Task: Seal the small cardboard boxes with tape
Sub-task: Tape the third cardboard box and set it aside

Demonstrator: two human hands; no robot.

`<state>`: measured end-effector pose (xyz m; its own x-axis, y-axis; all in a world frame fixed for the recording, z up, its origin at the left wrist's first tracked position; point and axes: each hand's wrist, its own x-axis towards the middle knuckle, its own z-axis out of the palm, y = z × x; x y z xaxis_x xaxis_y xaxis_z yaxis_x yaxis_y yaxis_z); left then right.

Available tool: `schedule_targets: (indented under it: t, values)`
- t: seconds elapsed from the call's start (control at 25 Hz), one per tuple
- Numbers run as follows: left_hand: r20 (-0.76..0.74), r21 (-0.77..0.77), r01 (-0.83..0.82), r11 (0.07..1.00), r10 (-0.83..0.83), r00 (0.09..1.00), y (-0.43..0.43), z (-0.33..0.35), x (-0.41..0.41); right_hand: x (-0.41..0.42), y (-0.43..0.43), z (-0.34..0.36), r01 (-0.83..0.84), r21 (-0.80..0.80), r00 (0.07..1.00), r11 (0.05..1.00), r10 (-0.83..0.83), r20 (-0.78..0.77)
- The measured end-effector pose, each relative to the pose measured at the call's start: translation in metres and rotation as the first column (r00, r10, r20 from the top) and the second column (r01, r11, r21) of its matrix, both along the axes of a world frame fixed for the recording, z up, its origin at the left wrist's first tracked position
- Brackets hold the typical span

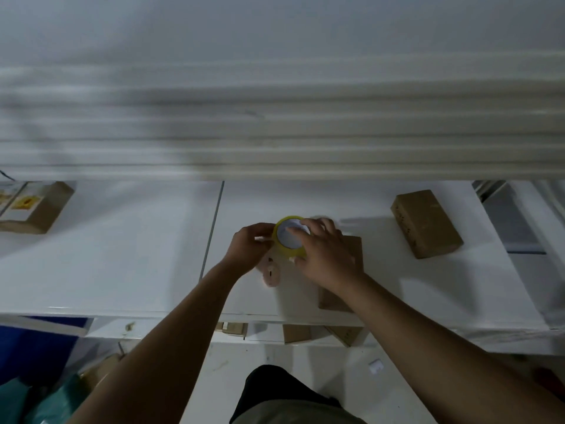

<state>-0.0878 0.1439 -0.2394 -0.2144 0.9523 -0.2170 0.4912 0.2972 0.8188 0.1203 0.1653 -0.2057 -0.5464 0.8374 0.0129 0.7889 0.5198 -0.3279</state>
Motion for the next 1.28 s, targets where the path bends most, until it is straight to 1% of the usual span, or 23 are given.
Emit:
schedule_targets:
  t: [0.12, 0.2, 0.28, 0.36, 0.44, 0.52, 0.6, 0.68, 0.76, 0.8, 0.84, 0.88, 0.92, 0.96, 1.0, 1.04, 1.08, 1.12, 1.16, 1.2, 1.24, 1.28]
  values:
    - [0.013, 0.025, -0.063, 0.998, 0.063, 0.998, -0.007, -0.003, 0.004, -0.007, 0.008, -0.005, -0.001, 0.006, 0.999, 1.0, 0.001, 0.052]
    - [0.095, -0.026, -0.11, 0.994, 0.112, 0.989, -0.006, -0.002, 0.006, -0.008, 0.01, -0.008, 0.007, 0.002, 0.999, 1.0, -0.007, 0.053]
    - [0.185, -0.082, -0.091, 0.992, 0.105, 0.977, 0.0, 0.0, 0.008, -0.009, 0.011, -0.012, 0.008, -0.007, 0.998, 1.0, -0.008, 0.054]
    - [0.193, -0.074, -0.063, 0.995, 0.076, 0.978, 0.004, 0.002, 0.012, -0.01, 0.011, -0.016, 0.012, -0.01, 0.998, 1.0, -0.011, 0.061]
    - [0.167, -0.046, -0.091, 0.995, 0.098, 0.981, 0.001, 0.005, 0.017, -0.01, 0.011, -0.017, 0.025, -0.007, 0.999, 1.0, -0.024, 0.04]
    - [0.195, 0.005, -0.166, 0.986, 0.162, 0.967, -0.008, 0.009, 0.021, -0.009, 0.01, -0.012, 0.034, -0.016, 0.999, 0.999, -0.034, -0.039]
    - [0.305, 0.08, -0.266, 0.961, 0.231, 0.924, -0.018, 0.015, 0.027, -0.005, 0.008, -0.005, 0.033, -0.004, 0.988, 0.999, -0.033, -0.154]
    - [0.363, 0.144, -0.369, 0.918, 0.298, 0.883, -0.026, 0.026, 0.037, 0.003, 0.002, 0.007, 0.042, 0.017, 0.967, 0.999, -0.036, -0.253]
    - [0.371, 0.232, -0.426, 0.874, 0.326, 0.87, -0.037, 0.042, 0.051, 0.016, -0.008, 0.021, 0.068, 0.036, 0.945, 0.997, -0.053, -0.322]
    - [0.351, 0.3, -0.428, 0.853, 0.319, 0.88, -0.044, 0.051, 0.06, 0.024, -0.014, 0.027, 0.077, 0.046, 0.941, 0.996, -0.058, -0.334]
    - [0.282, 0.399, -0.403, 0.823, 0.308, 0.909, -0.052, 0.059, 0.069, 0.032, -0.021, 0.034, 0.076, 0.032, 0.93, 0.997, -0.06, -0.362]
    - [0.174, 0.514, -0.344, 0.786, 0.297, 0.939, -0.06, 0.066, 0.079, 0.04, -0.029, 0.039, 0.059, -0.051, 0.89, 0.997, -0.076, -0.449]
    - [0.054, 0.622, -0.251, 0.741, 0.28, 0.959, -0.067, 0.071, 0.09, 0.047, -0.038, 0.05, 0.022, -0.226, 0.785, 0.974, -0.156, -0.599]
    - [-0.05, 0.71, -0.144, 0.689, 0.254, 0.966, -0.073, 0.075, 0.1, 0.05, -0.046, 0.062, -0.051, -0.417, 0.61, 0.907, -0.302, -0.733]
    - [-0.136, 0.769, -0.043, 0.638, 0.229, 0.964, -0.079, 0.078, 0.111, 0.053, -0.051, 0.072, -0.13, -0.558, 0.449, 0.819, -0.454, -0.77]
    - [-0.198, 0.798, 0.036, 0.602, 0.206, 0.958, -0.084, 0.083, 0.12, 0.057, -0.055, 0.079, -0.153, -0.62, 0.355, 0.77, -0.543, -0.761]
    - [-0.215, 0.806, 0.071, 0.587, 0.179, 0.96, -0.088, 0.088, 0.129, 0.062, -0.058, 0.086, -0.118, -0.634, 0.325, 0.765, -0.574, -0.752]
    - [-0.158, 0.796, 0.042, 0.604, 0.14, 0.977, -0.092, 0.094, 0.136, 0.067, -0.06, 0.09, -0.067, -0.621, 0.332, 0.781, -0.569, -0.752]
    - [-0.005, 0.753, -0.069, 0.654, 0.111, 0.994, -0.094, 0.101, 0.143, 0.071, -0.063, 0.094, -0.021, -0.602, 0.342, 0.798, -0.56, -0.754]
    - [0.226, 0.638, -0.239, 0.732, 0.119, 0.967, -0.095, 0.112, 0.15, 0.074, -0.066, 0.095, 0.015, -0.583, 0.347, 0.812, -0.551, -0.758]
    - [0.422, 0.461, -0.368, 0.808, 0.165, 0.891, -0.094, 0.122, 0.155, 0.076, -0.069, 0.096, 0.026, -0.571, 0.339, 0.82, -0.545, -0.767]
    - [0.529, 0.29, -0.417, 0.862, 0.219, 0.82, -0.09, 0.13, 0.157, 0.079, -0.072, 0.094, 0.023, -0.559, 0.325, 0.829, -0.535, -0.78]
